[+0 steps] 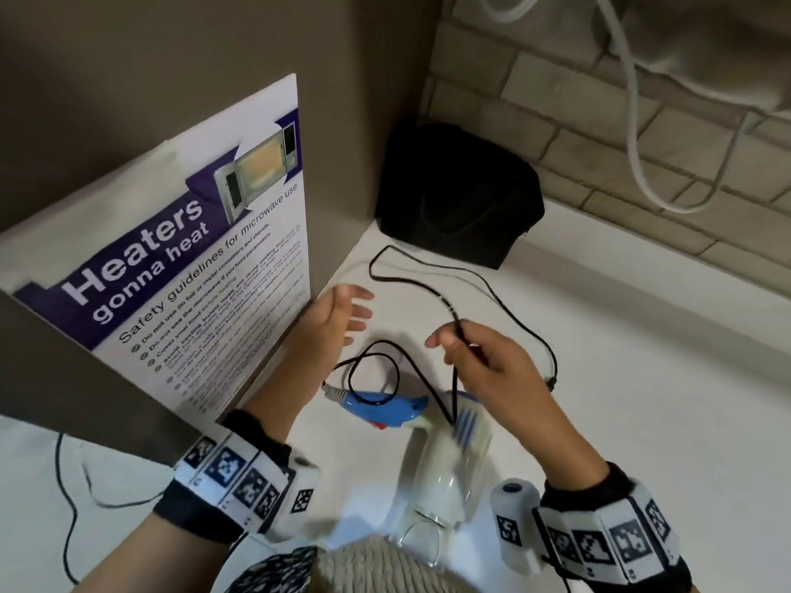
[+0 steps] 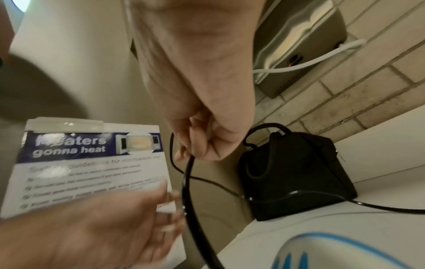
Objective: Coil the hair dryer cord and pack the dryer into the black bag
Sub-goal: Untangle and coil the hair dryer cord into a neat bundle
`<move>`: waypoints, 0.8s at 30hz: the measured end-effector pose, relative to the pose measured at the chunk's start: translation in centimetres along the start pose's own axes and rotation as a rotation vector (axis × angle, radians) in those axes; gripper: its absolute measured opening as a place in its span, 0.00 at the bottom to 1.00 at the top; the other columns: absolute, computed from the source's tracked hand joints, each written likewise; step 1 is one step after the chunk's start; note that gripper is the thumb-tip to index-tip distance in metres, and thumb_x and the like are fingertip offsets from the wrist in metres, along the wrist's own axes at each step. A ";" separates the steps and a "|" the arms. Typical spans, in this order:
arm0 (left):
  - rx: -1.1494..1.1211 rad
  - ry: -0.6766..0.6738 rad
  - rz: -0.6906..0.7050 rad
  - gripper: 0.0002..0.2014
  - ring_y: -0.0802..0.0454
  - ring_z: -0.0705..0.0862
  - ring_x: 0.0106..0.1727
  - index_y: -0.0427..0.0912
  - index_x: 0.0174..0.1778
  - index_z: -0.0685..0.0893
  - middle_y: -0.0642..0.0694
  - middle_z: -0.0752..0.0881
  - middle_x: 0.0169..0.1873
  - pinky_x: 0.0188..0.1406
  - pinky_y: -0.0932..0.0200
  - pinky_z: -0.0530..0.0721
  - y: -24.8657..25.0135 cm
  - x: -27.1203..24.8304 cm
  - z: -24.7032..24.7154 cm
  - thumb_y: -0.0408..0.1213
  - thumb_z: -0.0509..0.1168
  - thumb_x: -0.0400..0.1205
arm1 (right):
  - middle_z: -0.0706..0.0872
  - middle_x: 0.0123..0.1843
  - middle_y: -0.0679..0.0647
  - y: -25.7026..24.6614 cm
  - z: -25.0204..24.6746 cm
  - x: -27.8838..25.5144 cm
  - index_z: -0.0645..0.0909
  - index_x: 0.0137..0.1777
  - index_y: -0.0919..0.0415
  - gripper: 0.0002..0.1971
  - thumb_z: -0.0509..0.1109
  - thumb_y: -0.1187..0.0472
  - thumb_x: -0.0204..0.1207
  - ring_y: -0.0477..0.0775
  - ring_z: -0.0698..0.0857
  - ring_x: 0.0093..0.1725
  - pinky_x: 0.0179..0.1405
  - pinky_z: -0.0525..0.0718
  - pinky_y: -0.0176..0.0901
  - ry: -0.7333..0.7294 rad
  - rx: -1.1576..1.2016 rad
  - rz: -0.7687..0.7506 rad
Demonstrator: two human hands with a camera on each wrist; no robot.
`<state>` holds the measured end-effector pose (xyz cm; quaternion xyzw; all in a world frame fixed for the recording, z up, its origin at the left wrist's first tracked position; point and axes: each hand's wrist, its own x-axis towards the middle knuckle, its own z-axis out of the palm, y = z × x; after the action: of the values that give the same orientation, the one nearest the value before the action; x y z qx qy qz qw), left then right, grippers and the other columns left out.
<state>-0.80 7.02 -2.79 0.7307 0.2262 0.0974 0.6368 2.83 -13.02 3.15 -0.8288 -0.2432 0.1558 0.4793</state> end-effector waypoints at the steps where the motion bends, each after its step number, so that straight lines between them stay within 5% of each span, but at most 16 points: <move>1: 0.233 -0.007 0.061 0.14 0.50 0.85 0.49 0.46 0.58 0.82 0.46 0.87 0.48 0.47 0.57 0.83 -1.3 0.1 0.0 0.43 0.52 0.88 | 0.82 0.32 0.41 -0.1 -0.5 0.2 0.86 0.48 0.55 0.09 0.64 0.59 0.83 0.37 0.78 0.28 0.31 0.75 0.26 0.044 0.042 0.020; 6: 0.832 -0.194 0.058 0.20 0.45 0.78 0.63 0.49 0.68 0.77 0.47 0.84 0.59 0.63 0.51 0.77 -5.9 -0.4 0.8 0.38 0.67 0.79 | 0.81 0.36 0.54 0.0 -1.9 0.9 0.84 0.53 0.57 0.06 0.68 0.64 0.79 0.43 0.80 0.25 0.30 0.79 0.26 0.204 0.130 0.073; 9: 0.912 -0.165 0.031 0.14 0.43 0.80 0.58 0.44 0.61 0.77 0.46 0.85 0.52 0.49 0.53 0.78 -5.9 -0.4 0.8 0.40 0.66 0.80 | 0.83 0.39 0.53 0.5 -2.1 1.3 0.83 0.55 0.58 0.07 0.68 0.65 0.79 0.45 0.86 0.30 0.37 0.83 0.27 0.274 0.146 0.072; 14: 0.777 -0.191 -0.049 0.15 0.50 0.77 0.35 0.41 0.42 0.77 0.52 0.76 0.29 0.27 0.59 0.67 -4.7 -0.8 0.1 0.50 0.60 0.84 | 0.89 0.44 0.54 1.3 -2.2 1.5 0.83 0.53 0.60 0.05 0.67 0.63 0.81 0.41 0.90 0.39 0.38 0.80 0.22 0.357 0.122 0.085; 17: 0.700 -0.195 -0.062 0.17 0.50 0.74 0.31 0.40 0.41 0.78 0.51 0.73 0.25 0.29 0.57 0.68 -3.4 -1.2 -1.3 0.52 0.60 0.83 | 0.89 0.48 0.50 2.2 -2.7 1.3 0.82 0.53 0.56 0.05 0.66 0.63 0.81 0.41 0.90 0.44 0.34 0.78 0.20 0.333 0.022 0.129; 19: 0.560 -0.237 -0.028 0.12 0.52 0.72 0.30 0.46 0.39 0.78 0.52 0.72 0.25 0.31 0.58 0.69 -1.9 -1.8 -1.8 0.49 0.60 0.84 | 0.86 0.56 0.53 2.7 -3.0 1.1 0.80 0.58 0.54 0.13 0.64 0.69 0.79 0.45 0.89 0.47 0.41 0.82 0.27 0.239 -0.118 0.150; 21: 0.434 -0.276 0.028 0.07 0.56 0.71 0.28 0.55 0.39 0.76 0.50 0.74 0.27 0.30 0.63 0.70 0.1 -2.7 -1.8 0.45 0.61 0.84 | 0.78 0.63 0.57 2.6 -2.9 0.7 0.75 0.68 0.53 0.26 0.60 0.77 0.75 0.55 0.87 0.46 0.49 0.86 0.48 0.171 -0.332 0.150; 24: 0.342 -0.313 0.154 0.02 0.59 0.66 0.21 0.52 0.48 0.78 0.56 0.71 0.20 0.23 0.70 0.67 3.7 -4.4 -1.3 0.41 0.61 0.84 | 0.72 0.62 0.61 0.6 -2.3 -0.1 0.68 0.76 0.55 0.38 0.57 0.82 0.66 0.61 0.79 0.40 0.38 0.82 0.53 0.313 -0.623 -0.031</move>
<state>-4.46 5.87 1.67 0.8491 0.0813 -0.0084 0.5218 4.03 -15.01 3.78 -0.9453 -0.2153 -0.0621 0.2372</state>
